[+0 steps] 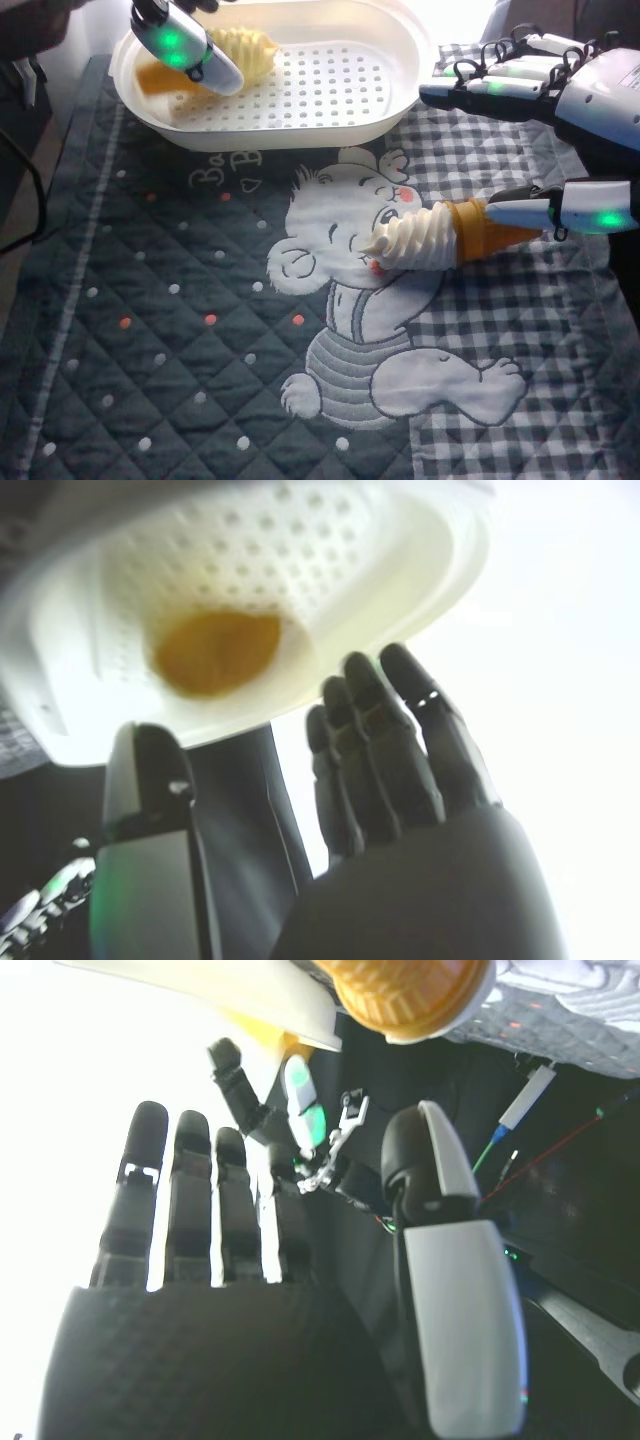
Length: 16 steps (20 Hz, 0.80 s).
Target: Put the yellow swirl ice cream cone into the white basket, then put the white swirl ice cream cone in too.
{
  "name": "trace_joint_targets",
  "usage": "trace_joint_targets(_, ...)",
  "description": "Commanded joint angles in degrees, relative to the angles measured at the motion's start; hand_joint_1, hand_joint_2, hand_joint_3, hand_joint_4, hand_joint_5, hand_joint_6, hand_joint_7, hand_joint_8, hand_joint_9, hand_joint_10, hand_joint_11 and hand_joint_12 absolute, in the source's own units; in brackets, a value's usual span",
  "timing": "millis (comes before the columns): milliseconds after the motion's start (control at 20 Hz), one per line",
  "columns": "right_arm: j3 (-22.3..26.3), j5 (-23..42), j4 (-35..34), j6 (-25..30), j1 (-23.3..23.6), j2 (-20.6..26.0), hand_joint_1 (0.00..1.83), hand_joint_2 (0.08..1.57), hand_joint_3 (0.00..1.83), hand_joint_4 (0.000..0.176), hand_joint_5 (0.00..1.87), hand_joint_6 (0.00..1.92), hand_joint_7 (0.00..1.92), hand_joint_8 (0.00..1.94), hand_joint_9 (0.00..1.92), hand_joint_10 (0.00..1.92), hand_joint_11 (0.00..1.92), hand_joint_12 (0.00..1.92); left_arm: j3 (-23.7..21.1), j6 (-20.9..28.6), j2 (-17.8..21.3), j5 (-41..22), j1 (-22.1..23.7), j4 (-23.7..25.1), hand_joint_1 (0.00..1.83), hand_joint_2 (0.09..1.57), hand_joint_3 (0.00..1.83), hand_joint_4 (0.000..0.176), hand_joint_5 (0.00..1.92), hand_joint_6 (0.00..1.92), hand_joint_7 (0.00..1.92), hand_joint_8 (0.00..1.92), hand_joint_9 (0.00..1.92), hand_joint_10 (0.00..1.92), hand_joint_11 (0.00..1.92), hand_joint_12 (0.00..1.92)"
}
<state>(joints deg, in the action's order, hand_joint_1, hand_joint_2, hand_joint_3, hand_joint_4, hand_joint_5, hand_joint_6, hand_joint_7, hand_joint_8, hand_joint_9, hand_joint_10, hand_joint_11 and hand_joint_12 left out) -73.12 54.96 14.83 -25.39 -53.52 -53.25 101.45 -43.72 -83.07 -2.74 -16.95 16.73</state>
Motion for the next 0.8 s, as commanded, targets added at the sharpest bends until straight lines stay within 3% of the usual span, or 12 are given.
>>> trace_joint_targets(0, -0.27, 6.30, -2.03, 0.50, 0.48, 0.01, 0.77, 1.15, 0.00, 0.089, 0.21, 0.00, 0.22, 0.00, 0.28, 0.01, 0.00, 0.89, -0.23, 0.08, -0.09, -5.85, 0.08, -0.15, 0.93, 0.86, 0.00, 0.087, 0.32, 0.00, 0.53, 0.00, 0.64, 0.01, 0.38, 0.95)
trace_joint_targets(50, -0.29, 6.44, -1.84, 0.96, 0.48, 0.02, 0.79, 1.14, 0.00, 0.088, 0.22, 0.00, 0.23, 0.00, 0.28, 0.00, 0.00, 0.92, -1.10, 0.09, 0.54, -6.76, -0.30, -0.24, 0.90, 0.88, 0.00, 0.092, 0.30, 0.00, 0.40, 0.00, 0.45, 0.00, 0.15, 0.95)
trace_joint_targets(100, -0.40, 7.10, -1.58, 2.08, 0.49, 0.03, 0.80, 1.13, 0.00, 0.078, 0.23, 0.01, 0.25, 0.01, 0.29, 0.01, 0.00, 0.92, -2.84, 0.10, 1.83, -8.64, -0.93, -0.95, 0.90, 0.87, 0.00, 0.080, 0.31, 0.00, 0.40, 0.00, 0.44, 0.00, 0.14, 0.94)
trace_joint_targets(200, -0.51, 8.68, -1.54, 3.75, 0.50, 0.04, 0.79, 1.12, 0.00, 0.075, 0.23, 0.00, 0.26, 0.01, 0.30, 0.01, 0.00, 0.89, -6.72, 0.11, 4.94, -12.74, -2.18, -2.50, 0.92, 0.87, 0.00, 0.095, 0.30, 0.00, 0.35, 0.00, 0.38, 0.00, 0.09, 0.92)
trace_joint_targets(250, -0.51, 9.69, -1.54, 4.66, 0.50, 0.04, 0.69, 1.13, 0.00, 0.098, 0.20, 0.00, 0.23, 0.00, 0.26, 0.00, 0.00, 0.79, -9.21, 0.11, 6.93, -15.60, -2.95, -3.10, 0.92, 0.87, 0.00, 0.100, 0.30, 0.00, 0.32, 0.00, 0.34, 0.00, 0.02, 0.94)
trace_joint_targets(300, -0.51, 11.13, -0.96, 6.10, 0.51, 0.04, 0.68, 1.10, 0.00, 0.128, 0.19, 0.00, 0.21, 0.00, 0.27, 0.00, 0.00, 0.83, -12.86, 0.12, 10.16, -19.89, -4.83, -5.15, 0.79, 0.89, 0.00, 0.082, 0.30, 0.00, 0.28, 0.00, 0.26, 0.00, 0.00, 0.84)
trace_joint_targets(400, -0.49, 12.10, 0.09, 6.80, 0.63, -0.12, 0.64, 1.09, 0.00, 0.145, 0.17, 0.00, 0.19, 0.00, 0.28, 0.00, 0.00, 0.94, -17.60, 1.61, 14.81, -27.10, -8.34, -7.54, 0.81, 0.90, 0.00, 0.055, 0.28, 0.00, 0.25, 0.00, 0.26, 0.00, 0.00, 0.88)
trace_joint_targets(450, -0.51, 12.09, 0.38, 6.80, 0.72, -0.20, 0.65, 1.07, 0.00, 0.138, 0.17, 0.00, 0.18, 0.00, 0.29, 0.00, 0.00, 0.95, -19.26, 1.80, 16.32, -29.83, -9.65, -8.47, 0.83, 0.91, 0.00, 0.046, 0.27, 0.00, 0.23, 0.00, 0.23, 0.00, 0.00, 0.84)
trace_joint_targets(500, -0.59, 12.00, 0.66, 6.79, 0.75, -0.34, 0.68, 1.06, 0.00, 0.136, 0.17, 0.00, 0.18, 0.00, 0.27, 0.00, 0.00, 0.92, -21.42, 1.84, 18.27, -33.39, -11.35, -9.79, 0.86, 0.92, 0.00, 0.008, 0.29, 0.00, 0.23, 0.00, 0.22, 0.00, 0.00, 0.79)
trace_joint_targets(550, -0.69, 11.46, 1.10, 6.79, 0.77, -0.66, 0.66, 1.05, 0.00, 0.150, 0.17, 0.00, 0.18, 0.00, 0.28, 0.00, 0.00, 0.92, -24.03, 1.97, 20.75, -37.48, -13.66, -11.86, 0.88, 0.93, 0.00, 0.034, 0.30, 0.01, 0.23, 0.00, 0.22, 0.00, 0.00, 0.69)
trace_joint_targets(650, -0.94, 10.33, 1.81, 6.79, 1.03, -1.20, 0.75, 0.99, 0.00, 0.136, 0.21, 0.00, 0.18, 0.00, 0.31, 0.00, 0.01, 1.04, -25.29, 3.47, 22.15, -40.02, -15.38, -12.53, 0.85, 0.94, 0.00, 0.064, 0.28, 0.00, 0.22, 0.00, 0.19, 0.00, 0.00, 0.62)
trace_joint_targets(750, -1.67, 7.54, 3.63, 6.87, 1.83, -2.40, 0.81, 0.96, 0.00, 0.124, 0.22, 0.00, 0.19, 0.00, 0.29, 0.01, 0.00, 0.94, -25.90, 5.57, 22.80, -42.22, -17.04, -12.53, 0.85, 0.92, 0.00, 0.031, 0.31, 0.01, 0.24, 0.00, 0.21, 0.00, 0.00, 0.68)
